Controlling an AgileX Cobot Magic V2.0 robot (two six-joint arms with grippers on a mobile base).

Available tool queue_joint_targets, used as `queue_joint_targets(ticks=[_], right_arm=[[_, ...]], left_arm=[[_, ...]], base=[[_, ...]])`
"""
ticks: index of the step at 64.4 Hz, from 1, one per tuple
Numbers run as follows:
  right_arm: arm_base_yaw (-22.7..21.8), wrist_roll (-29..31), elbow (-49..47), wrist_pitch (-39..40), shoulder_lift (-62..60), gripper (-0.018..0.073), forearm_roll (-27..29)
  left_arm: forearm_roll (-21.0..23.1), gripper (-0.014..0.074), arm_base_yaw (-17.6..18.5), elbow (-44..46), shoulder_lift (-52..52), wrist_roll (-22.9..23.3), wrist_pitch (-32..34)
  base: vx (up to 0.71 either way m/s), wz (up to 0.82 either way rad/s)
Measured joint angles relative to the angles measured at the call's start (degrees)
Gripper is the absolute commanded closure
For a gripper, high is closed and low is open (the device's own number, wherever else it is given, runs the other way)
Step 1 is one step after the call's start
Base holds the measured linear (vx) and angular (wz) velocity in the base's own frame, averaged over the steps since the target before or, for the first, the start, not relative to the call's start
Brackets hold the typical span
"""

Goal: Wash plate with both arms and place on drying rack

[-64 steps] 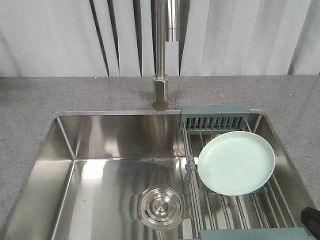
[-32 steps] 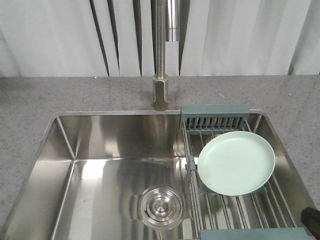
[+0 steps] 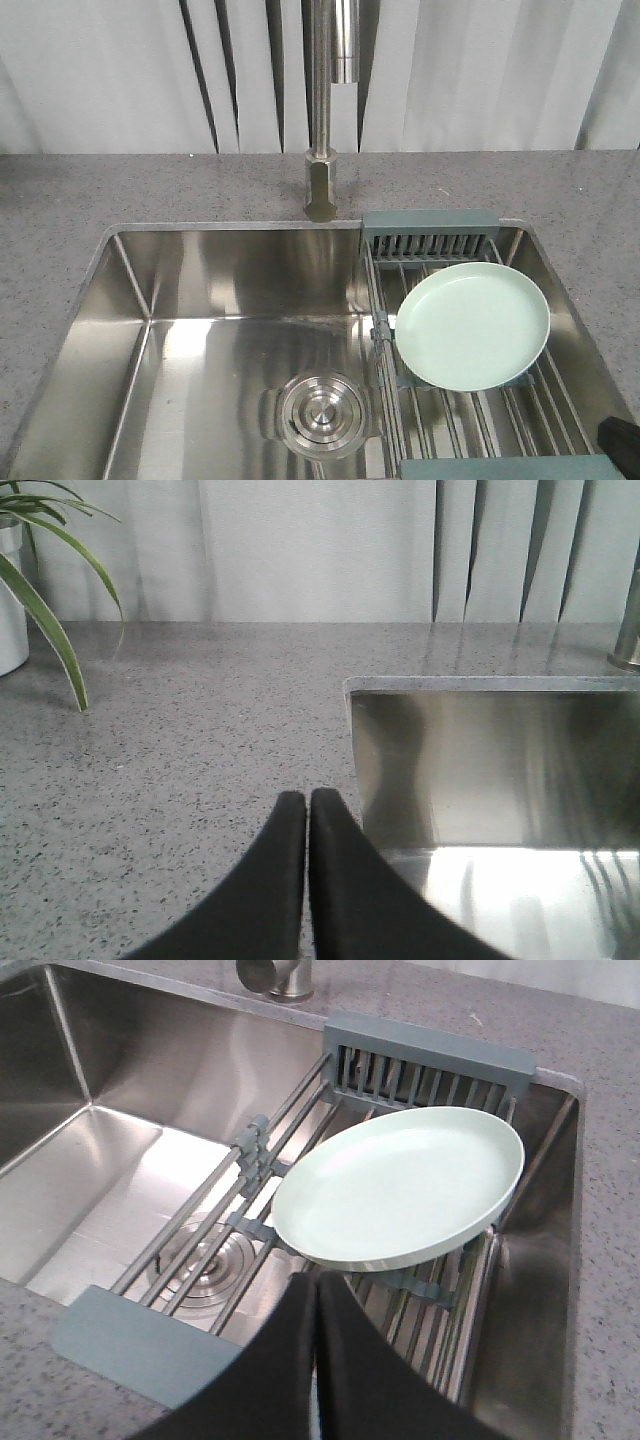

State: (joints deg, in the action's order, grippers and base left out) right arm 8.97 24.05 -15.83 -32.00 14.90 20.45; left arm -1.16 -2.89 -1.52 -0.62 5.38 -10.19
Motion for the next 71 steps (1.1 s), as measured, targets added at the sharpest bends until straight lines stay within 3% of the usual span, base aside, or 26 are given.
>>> queue_joint_targets(ticks=[17, 31, 41, 55, 71], right_arm=[[0.0, -3.74, 12.81, 12.67, -11.05, 0.0565, -2.86], [-0.3, -14.66, 17.47, 15.89, -15.39, 0.0565, -12.94], [-3.62, -20.74, 17.47, 20.34, -15.39, 0.0565, -18.12], [-9.92, -21.76, 17.47, 25.11, -15.39, 0.0565, -19.4], [-10.7, -21.88, 17.47, 26.72, -15.39, 0.0565, -19.52]], left_arm=[[0.0, 0.0602, 0.0, 0.0, 0.0, 0.0, 0.0], [0.0, 0.0602, 0.0, 0.0, -0.04, 0.0, -0.01], [0.0, 0.0602, 0.0, 0.0, -0.04, 0.0, 0.0], [0.0, 0.0602, 0.0, 0.0, -0.04, 0.0, 0.0], [0.0, 0.0602, 0.0, 0.0, -0.04, 0.0, 0.0]], base=[[0.0, 0.0], [0.0, 0.0], [0.0, 0.0], [0.0, 0.0], [0.0, 0.0]])
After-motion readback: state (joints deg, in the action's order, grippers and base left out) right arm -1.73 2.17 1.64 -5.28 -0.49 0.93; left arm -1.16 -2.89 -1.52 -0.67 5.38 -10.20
